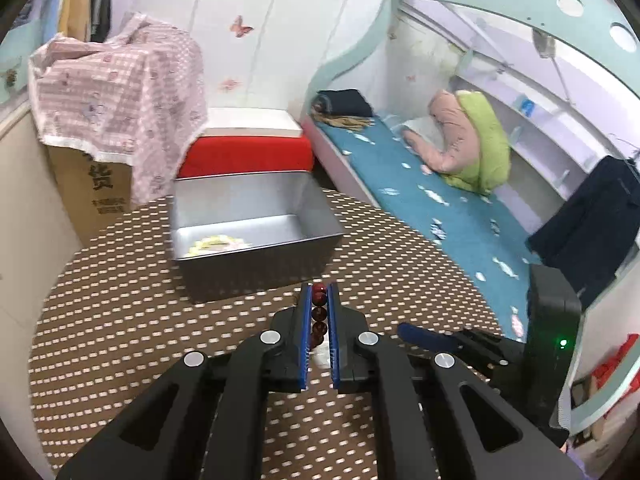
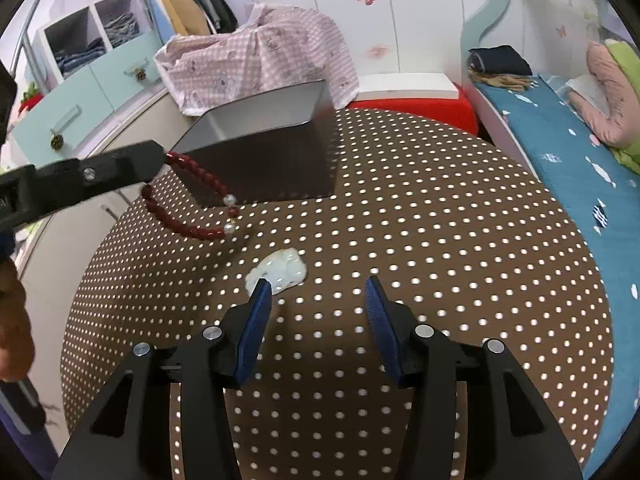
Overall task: Organize jewelry
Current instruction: 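Hold the red bracelet with the left gripper while the right gripper grasps the jade pendant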
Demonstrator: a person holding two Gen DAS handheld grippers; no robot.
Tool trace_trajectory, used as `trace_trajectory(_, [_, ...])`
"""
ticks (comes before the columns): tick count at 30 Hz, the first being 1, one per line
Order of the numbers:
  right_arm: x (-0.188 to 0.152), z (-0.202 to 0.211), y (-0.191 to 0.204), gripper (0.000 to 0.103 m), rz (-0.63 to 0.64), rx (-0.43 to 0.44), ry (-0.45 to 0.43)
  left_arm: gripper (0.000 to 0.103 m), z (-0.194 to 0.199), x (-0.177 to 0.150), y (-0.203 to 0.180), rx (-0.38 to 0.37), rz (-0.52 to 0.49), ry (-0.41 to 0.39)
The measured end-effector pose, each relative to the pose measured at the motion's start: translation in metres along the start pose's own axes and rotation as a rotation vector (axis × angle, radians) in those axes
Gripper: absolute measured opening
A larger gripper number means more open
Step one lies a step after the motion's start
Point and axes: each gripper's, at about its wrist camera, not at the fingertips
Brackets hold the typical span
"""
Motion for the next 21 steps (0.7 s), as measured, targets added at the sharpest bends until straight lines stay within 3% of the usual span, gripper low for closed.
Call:
trace_trajectory(9, [0.003,-0.022,0.031,0.054,0.058,-0.023,0.034,0.006,0.004,-0.017,0.031,0.094,0.040,0.024])
trace_trajectory(17, [0.010,-0.034,0.048,0.056,0.119,-0.089,0.026,0.006,0.009,-0.026,0.042,0.096,0.056,0.029])
trace_trajectory(19, [0.009,-0.036,0.056,0.055,0.171,-0.133,0.017,0.006,0.009,-0.027,0.043,0.096,0.057,0.031])
trace_trajectory(21, [0.010,-0.036,0.058,0.046,0.174,-0.127,0.011,0.006,0.009,-0.027,0.045,0.096,0.060,0.033])
Point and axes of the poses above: each gripper's, at about its wrist camera, not at the fingertips, and z roughly against the way its jaws point, y to its left, x to its top, and after that the axes turned 7 degrees about -x, right-handed
